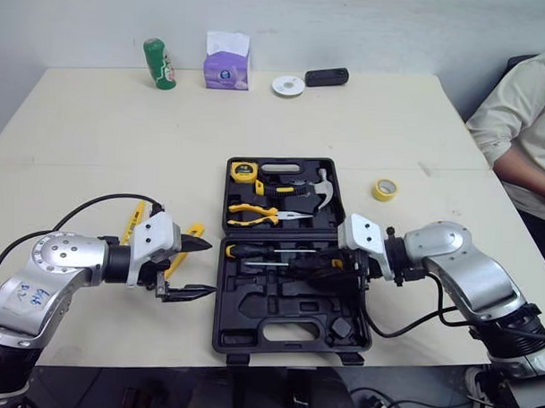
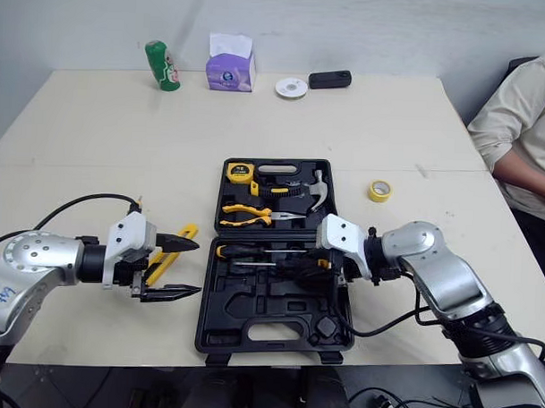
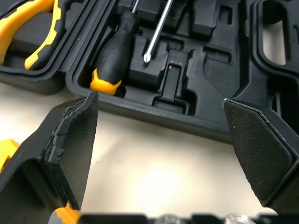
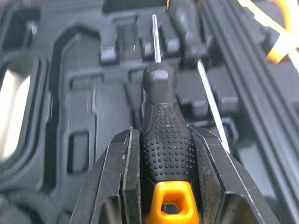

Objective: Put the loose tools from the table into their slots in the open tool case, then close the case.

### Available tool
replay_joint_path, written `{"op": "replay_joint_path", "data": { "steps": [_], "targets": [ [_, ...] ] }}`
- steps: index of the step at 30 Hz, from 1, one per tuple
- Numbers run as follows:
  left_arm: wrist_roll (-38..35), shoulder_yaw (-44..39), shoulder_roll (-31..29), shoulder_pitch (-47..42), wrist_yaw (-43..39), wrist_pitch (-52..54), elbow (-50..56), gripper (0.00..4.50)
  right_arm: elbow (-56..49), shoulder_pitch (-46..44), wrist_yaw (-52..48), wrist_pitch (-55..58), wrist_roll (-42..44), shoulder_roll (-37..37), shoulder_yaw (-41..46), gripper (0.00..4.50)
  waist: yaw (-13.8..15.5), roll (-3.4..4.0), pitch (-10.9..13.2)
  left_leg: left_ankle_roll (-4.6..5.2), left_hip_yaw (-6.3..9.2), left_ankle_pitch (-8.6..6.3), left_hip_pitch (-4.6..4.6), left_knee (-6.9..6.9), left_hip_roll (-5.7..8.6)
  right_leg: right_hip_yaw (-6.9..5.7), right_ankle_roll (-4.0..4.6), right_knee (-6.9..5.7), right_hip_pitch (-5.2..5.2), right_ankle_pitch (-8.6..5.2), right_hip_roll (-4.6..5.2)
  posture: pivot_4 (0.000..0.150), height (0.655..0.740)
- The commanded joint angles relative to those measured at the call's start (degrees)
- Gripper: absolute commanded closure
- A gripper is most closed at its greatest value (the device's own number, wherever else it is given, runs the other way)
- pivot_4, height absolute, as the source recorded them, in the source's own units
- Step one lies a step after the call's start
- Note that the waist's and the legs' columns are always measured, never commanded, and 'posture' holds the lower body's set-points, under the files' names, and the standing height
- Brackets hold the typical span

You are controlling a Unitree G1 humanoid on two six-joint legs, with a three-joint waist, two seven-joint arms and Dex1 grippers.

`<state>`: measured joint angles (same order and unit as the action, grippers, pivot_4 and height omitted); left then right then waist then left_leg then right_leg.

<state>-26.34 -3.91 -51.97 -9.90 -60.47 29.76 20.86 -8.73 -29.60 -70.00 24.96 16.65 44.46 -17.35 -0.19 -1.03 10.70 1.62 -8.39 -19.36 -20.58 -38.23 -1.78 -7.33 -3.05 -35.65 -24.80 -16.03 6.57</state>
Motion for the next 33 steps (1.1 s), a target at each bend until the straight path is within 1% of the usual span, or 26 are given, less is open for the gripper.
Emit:
{"op": "replay_joint_path", "data": {
  "steps": [1,9,20,25,29,31,32,33],
  "targets": [
    [-2.1,-0.4,0.9,-1.6,0.4,0.7,3.2,0.00,0.4,-0.4,-2.3,-2.1,-1.1,1.0,0.2,3.45,0.0,0.00,0.0,-0.01,0.00,0.00,0.00,0.00,0.00,0.00,0.00,-0.01,0.00,0.00,0.00,0.150,0.7316],
    [-4.7,0.3,1.0,-2.6,-0.1,3.8,6.1,0.00,1.3,-0.4,-1.5,-3.2,-3.4,-0.4,-0.3,3.45,-0.1,0.00,0.0,-0.03,0.00,0.02,0.03,-0.02,0.00,0.00,0.00,-0.02,0.03,0.00,-0.02,0.150,0.7316],
    [-4.5,2.6,2.1,-5.2,0.4,4.7,6.8,0.00,2.3,-1.5,-2.2,-3.2,-4.9,-1.1,-0.6,3.45,-0.1,0.00,0.0,-0.04,0.00,0.03,0.06,-0.04,-0.01,0.00,0.01,-0.04,0.07,0.00,-0.03,0.150,0.7316],
    [-4.6,2.6,2.0,-5.9,0.3,4.5,6.3,0.00,2.8,-1.8,-3.0,-3.5,-4.9,-0.4,0.3,3.45,-0.1,0.00,0.0,-0.06,0.00,0.04,0.07,-0.07,-0.01,0.01,0.02,-0.09,0.07,-0.01,-0.03,0.150,0.7316],
    [-4.5,2.8,2.5,-6.4,0.6,4.3,6.1,0.00,1.9,-1.5,-2.4,-2.9,-5.2,-1.3,-0.6,3.45,-0.1,0.00,0.0,-0.06,0.00,0.04,0.07,-0.07,-0.01,0.00,0.02,-0.08,0.08,-0.01,-0.03,0.150,0.7316],
    [-3.9,3.2,2.9,-6.8,1.1,4.1,6.1,0.00,1.5,-1.4,-1.8,-1.9,-5.3,-1.6,-0.7,2.39,-0.1,0.00,0.0,-0.06,0.00,0.04,0.08,-0.08,-0.01,0.01,0.02,-0.09,0.08,-0.01,-0.03,0.150,0.7316],
    [-3.8,3.4,3.0,-6.9,1.3,4.2,6.2,0.00,1.1,-1.4,-1.7,-1.6,-5.2,-1.6,-0.5,2.22,-0.1,0.00,0.0,-0.06,0.00,0.04,0.08,-0.08,-0.01,0.01,0.02,-0.09,0.08,-0.01,-0.03,0.150,0.7316],
    [-3.8,3.5,3.1,-7.1,1.4,4.3,6.3,0.00,0.9,-1.4,-1.6,-1.4,-5.1,-1.5,-0.3,1.75,-0.1,0.00,0.0,-0.06,0.00,0.04,0.08,-0.10,-0.01,0.01,0.02,-0.11,0.08,-0.01,-0.03,0.150,0.7316]
  ]
}}
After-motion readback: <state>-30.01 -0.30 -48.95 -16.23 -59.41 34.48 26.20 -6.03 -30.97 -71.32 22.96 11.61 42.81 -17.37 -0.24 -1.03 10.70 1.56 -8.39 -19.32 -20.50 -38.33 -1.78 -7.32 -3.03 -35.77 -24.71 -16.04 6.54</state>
